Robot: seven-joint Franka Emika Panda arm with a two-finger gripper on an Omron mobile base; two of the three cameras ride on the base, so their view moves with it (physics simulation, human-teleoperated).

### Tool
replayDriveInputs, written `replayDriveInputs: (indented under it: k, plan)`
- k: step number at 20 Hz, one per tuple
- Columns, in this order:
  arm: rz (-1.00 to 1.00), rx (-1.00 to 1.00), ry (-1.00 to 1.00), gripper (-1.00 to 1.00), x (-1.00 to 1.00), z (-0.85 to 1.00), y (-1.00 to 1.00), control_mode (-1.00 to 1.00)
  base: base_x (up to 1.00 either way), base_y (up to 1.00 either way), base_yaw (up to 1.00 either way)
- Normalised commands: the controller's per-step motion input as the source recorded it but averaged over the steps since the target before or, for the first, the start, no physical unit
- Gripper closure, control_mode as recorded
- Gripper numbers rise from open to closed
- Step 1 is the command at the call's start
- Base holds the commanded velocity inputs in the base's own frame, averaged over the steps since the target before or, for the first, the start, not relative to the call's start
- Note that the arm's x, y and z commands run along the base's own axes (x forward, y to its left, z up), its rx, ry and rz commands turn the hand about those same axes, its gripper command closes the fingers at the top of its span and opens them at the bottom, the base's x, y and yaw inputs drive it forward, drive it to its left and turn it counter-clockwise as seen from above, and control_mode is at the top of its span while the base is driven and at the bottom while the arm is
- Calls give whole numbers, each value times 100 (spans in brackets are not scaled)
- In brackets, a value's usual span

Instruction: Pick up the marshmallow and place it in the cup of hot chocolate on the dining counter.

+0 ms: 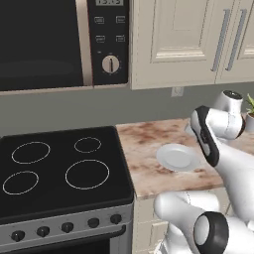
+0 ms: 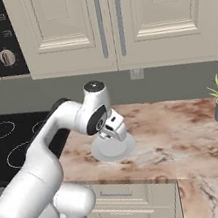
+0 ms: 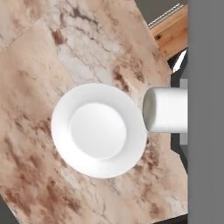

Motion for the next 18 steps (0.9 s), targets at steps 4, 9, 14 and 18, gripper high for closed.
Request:
replayDriveInputs:
  k: [4, 9, 14, 18]
  plan:
    - [11, -1, -22, 100, -69, 62, 0, -100, 0, 0, 0]
    - [23, 0, -24, 100, -48, 62, 8, -100, 0, 0, 0]
    - [37, 0, -23, 100, -17, 58, 29, -100, 0, 0, 0]
    - [49, 0, -24, 100, -24, 35, 21, -100, 0, 0, 0]
